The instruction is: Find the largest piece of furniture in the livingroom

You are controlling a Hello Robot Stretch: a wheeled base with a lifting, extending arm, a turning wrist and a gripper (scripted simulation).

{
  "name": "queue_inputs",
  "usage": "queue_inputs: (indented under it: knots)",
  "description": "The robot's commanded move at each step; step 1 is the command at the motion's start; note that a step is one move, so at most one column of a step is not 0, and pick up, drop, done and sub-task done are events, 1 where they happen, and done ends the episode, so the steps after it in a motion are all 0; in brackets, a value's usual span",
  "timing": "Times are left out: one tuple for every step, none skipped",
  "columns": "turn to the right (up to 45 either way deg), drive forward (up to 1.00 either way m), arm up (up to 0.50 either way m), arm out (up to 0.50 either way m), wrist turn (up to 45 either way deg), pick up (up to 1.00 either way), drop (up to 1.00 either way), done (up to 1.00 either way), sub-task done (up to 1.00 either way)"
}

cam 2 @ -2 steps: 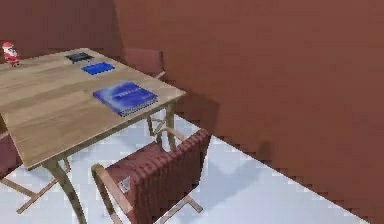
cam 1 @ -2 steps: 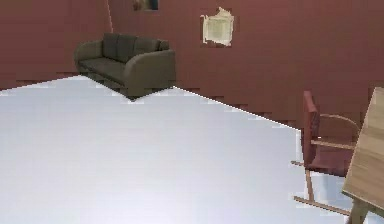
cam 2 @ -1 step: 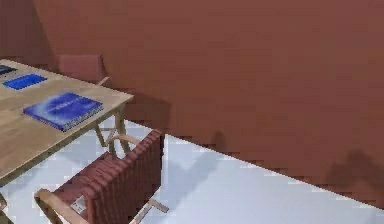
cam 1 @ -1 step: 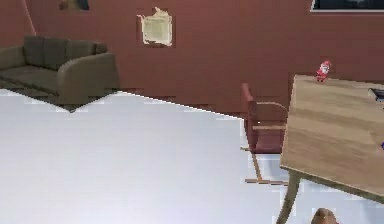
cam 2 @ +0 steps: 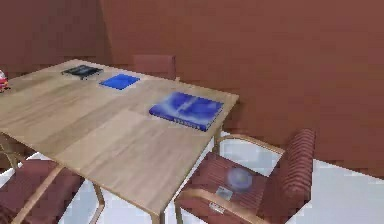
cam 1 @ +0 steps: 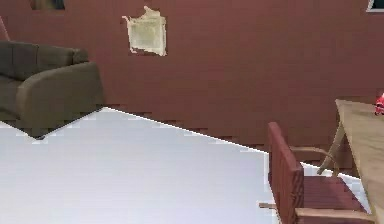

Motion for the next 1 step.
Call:
queue_inputs:
  knots:
    - [45.0,0.0,0.0,0.0,0.0,0.0,0.0,0.0,0.0]
